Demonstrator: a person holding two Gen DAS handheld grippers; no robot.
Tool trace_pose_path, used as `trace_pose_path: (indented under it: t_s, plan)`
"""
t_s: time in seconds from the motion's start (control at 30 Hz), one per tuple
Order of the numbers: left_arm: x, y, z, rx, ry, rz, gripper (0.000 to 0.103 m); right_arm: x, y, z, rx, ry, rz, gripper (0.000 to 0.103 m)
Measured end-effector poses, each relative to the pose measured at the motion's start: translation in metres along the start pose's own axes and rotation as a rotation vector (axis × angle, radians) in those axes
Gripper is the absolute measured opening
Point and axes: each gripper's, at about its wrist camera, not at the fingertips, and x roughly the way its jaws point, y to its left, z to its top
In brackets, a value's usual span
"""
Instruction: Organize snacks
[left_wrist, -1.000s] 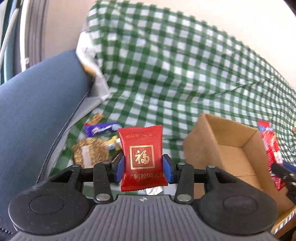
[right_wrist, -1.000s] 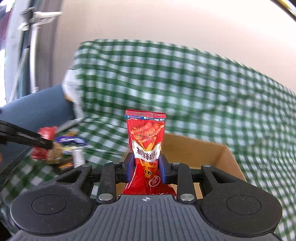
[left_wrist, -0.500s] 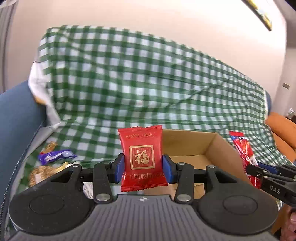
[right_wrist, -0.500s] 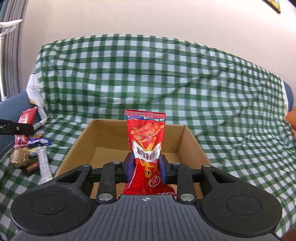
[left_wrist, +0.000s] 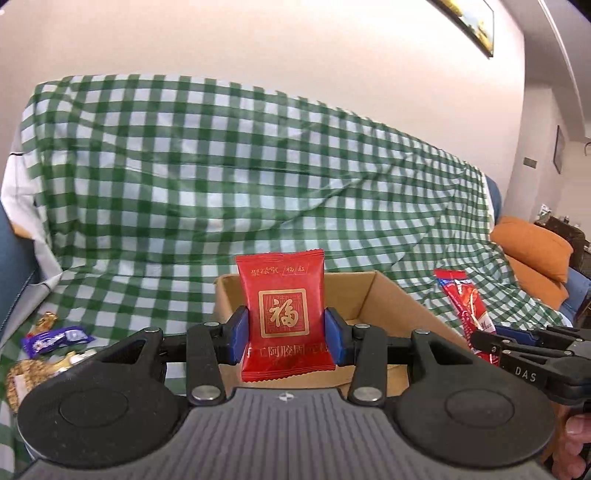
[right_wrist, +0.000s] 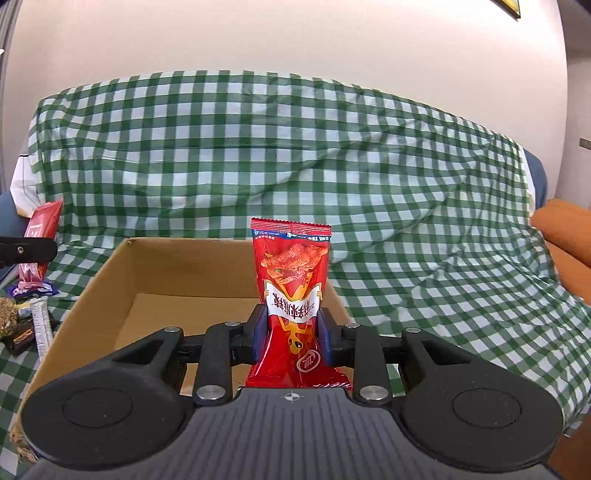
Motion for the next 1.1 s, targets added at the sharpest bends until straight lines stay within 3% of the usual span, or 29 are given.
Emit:
trace_pose_path:
  t_s: [0.53, 1.1]
  plan:
    - [0.036, -0.051, -0.004, 0.088, 0.013, -0.126, 0.047, -0.009, -0.003, -0.004, -0.019, 0.003, -0.032, 0.03]
    - [0.052, -0.059, -0.008, 0.123, 0.021, -0.164, 0.047, 0.001, -0.001, -0.002, -0.03, 0.013, -0.036, 0.03]
